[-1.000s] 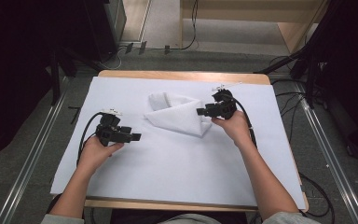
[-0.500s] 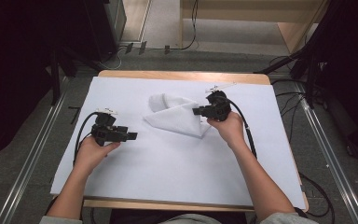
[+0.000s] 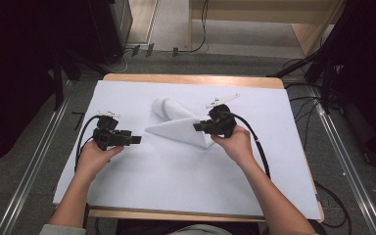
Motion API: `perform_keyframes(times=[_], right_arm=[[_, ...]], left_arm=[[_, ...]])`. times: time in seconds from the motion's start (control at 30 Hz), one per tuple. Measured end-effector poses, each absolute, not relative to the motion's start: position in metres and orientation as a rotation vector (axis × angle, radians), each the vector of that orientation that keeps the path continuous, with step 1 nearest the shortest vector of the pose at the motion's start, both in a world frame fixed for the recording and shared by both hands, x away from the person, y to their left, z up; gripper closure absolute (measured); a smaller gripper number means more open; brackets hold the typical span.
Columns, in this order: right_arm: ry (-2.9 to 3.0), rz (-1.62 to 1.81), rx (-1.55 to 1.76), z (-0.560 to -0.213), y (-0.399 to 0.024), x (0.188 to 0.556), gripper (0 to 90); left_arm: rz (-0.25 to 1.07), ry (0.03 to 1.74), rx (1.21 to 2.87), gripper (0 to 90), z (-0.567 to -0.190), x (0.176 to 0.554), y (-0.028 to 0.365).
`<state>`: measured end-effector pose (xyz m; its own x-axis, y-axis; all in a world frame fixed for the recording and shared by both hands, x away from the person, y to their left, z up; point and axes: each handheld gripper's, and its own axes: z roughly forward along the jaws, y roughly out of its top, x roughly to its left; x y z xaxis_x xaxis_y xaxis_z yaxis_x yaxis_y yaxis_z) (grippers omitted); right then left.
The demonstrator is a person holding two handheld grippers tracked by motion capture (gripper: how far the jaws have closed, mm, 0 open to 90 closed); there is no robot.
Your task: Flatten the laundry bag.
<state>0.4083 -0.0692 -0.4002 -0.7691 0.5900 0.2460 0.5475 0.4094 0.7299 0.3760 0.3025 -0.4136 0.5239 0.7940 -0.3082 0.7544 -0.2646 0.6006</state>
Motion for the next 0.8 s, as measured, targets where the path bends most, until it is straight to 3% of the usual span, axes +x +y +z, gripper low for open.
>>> perform_keyframes(times=[0.6, 0.8], right_arm=[[2.740, 1.240, 0.903, -0.426, -0.037, 0.368, 81.7], [2.783, 1.205, 0.875, -0.433, -0.031, 0.358, 75.2]], left_arm=[[0.095, 1.315, 2.014, 39.4, -0.414, 0.383, 0.322], [0.100, 1.304, 2.017, 39.4, -0.413, 0.383, 0.321]])
